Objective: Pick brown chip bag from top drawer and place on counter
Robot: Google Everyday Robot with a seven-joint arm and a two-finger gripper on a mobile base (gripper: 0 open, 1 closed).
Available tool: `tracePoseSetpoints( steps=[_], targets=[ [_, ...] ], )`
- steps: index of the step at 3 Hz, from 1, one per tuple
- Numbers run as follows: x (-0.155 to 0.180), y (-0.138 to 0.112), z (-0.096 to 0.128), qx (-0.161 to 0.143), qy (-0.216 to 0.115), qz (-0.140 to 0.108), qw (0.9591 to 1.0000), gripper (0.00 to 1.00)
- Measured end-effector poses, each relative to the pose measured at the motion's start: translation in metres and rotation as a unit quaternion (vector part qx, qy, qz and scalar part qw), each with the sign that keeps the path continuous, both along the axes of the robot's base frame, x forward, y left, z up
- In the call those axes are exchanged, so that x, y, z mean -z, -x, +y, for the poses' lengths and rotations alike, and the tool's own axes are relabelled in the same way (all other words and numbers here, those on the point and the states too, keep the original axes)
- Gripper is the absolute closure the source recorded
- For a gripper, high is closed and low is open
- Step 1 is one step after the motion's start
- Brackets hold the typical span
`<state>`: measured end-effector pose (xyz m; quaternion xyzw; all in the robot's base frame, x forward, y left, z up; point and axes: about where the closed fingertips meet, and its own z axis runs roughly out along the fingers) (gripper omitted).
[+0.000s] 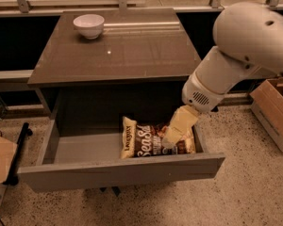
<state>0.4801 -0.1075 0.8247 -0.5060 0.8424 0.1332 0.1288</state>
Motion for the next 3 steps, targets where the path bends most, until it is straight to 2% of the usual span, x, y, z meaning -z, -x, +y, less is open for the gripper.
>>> tracePoseSetpoints(
  steps=[1, 2, 3],
  targets=[
    [0.006, -0.003, 0.002, 0.008, -0.004, 0.006, 0.9999, 0.0],
    [0.017, -0.01, 0.001, 0.053, -0.031, 0.005, 0.9981, 0.0],
    [0.049, -0.03, 0.002, 0.116, -0.073, 0.001, 0.9906, 0.0]
  ],
)
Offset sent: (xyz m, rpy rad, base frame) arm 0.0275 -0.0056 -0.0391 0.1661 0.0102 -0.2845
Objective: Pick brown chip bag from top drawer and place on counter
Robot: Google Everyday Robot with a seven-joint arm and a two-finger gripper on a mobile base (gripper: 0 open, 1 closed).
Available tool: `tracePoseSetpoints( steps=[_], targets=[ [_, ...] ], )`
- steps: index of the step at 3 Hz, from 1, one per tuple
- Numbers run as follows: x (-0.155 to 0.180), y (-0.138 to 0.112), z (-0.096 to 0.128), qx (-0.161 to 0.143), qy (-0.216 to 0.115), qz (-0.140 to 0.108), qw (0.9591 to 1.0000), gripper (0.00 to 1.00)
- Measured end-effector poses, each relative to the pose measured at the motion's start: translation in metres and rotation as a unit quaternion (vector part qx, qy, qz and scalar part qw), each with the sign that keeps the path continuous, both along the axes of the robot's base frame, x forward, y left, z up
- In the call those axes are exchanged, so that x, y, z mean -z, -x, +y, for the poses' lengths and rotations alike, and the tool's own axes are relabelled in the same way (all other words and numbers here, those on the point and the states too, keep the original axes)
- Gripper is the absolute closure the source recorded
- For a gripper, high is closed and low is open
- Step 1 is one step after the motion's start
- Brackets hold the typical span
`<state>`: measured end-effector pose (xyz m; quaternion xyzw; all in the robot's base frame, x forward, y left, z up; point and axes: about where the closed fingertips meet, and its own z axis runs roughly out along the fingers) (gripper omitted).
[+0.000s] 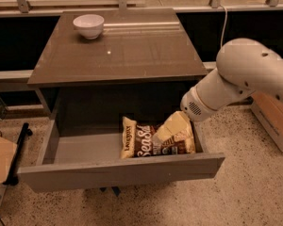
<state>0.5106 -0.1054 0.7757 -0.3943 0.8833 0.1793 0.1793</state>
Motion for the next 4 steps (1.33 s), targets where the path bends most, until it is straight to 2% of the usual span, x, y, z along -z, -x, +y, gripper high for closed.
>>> tracePoseSetpoints(
  steps=[1, 2, 3, 4],
  targets=[
    [0.033, -0.036, 0.007, 0.045, -0.045, -0.01, 0.998, 0.0],
    [0.065, -0.067, 0.013, 0.072, -0.075, -0.007, 0.9945, 0.0],
    [0.072, -0.069, 0.014, 0.074, -0.077, -0.004, 0.9943, 0.0],
    [0.08, -0.068, 0.025, 0.074, -0.089, 0.0, 0.9933, 0.0]
  ],
)
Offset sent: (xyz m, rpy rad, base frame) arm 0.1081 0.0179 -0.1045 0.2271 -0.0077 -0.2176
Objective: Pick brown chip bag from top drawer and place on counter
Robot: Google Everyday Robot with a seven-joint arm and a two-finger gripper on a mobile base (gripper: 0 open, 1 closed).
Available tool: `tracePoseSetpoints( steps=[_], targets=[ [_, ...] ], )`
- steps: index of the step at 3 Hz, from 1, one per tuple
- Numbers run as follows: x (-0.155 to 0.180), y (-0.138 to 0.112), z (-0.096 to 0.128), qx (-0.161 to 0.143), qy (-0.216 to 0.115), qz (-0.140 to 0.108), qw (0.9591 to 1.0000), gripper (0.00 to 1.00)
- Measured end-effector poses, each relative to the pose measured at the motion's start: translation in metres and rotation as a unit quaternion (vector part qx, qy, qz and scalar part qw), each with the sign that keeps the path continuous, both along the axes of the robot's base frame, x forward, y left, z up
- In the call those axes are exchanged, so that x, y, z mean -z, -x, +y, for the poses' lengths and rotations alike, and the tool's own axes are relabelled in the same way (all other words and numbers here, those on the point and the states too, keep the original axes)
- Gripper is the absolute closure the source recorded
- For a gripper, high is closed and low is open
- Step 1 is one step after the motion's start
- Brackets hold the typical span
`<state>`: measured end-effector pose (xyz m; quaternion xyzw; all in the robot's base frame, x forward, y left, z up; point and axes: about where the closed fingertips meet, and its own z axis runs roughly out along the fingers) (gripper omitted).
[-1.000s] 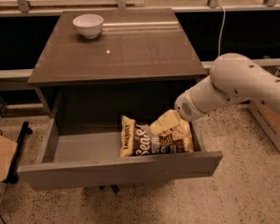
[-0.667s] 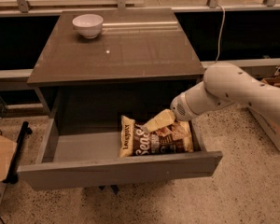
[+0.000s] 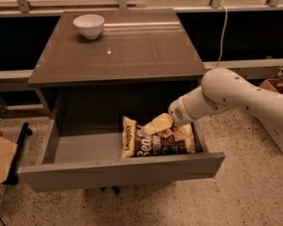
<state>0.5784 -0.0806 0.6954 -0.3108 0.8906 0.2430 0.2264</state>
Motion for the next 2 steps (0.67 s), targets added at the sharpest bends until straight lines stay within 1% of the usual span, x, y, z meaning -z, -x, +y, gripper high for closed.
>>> tracePoseSetpoints(
  steps=[2],
  targets=[
    [0.031, -0.002, 0.049, -0.044, -0.007, 0.023, 0.9987, 0.0]
  ],
)
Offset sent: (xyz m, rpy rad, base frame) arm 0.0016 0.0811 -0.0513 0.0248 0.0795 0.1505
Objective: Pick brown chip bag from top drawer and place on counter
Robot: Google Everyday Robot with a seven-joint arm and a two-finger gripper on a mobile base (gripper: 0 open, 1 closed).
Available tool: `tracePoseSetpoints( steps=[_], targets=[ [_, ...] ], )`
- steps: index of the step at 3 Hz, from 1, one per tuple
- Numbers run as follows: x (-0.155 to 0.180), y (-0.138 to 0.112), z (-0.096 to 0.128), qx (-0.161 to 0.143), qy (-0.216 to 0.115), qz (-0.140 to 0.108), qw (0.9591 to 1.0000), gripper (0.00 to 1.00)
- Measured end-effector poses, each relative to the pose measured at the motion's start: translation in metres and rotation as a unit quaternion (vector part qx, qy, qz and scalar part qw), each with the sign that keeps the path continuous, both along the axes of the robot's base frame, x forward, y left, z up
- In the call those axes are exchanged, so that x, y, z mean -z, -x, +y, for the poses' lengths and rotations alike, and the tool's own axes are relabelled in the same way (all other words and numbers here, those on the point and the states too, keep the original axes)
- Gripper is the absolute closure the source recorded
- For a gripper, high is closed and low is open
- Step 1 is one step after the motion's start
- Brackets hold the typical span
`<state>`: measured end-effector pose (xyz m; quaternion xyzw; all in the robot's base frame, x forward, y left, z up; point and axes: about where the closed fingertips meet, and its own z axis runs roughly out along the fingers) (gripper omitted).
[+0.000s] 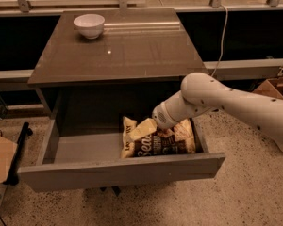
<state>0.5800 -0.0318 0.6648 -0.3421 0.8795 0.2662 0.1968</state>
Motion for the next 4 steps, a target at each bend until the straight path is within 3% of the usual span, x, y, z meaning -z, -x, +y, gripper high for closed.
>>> tracePoseSetpoints(
  steps=[1, 3, 4],
  targets=[
    [0.022, -0.001, 0.022, -0.004, -0.009, 0.021, 0.9997, 0.0],
    [0.035, -0.003, 0.039, 0.016, -0.012, 0.024, 0.9995, 0.42],
    [0.022, -0.004, 0.034, 0.031, -0.014, 0.005, 0.9994, 0.65]
  ],
)
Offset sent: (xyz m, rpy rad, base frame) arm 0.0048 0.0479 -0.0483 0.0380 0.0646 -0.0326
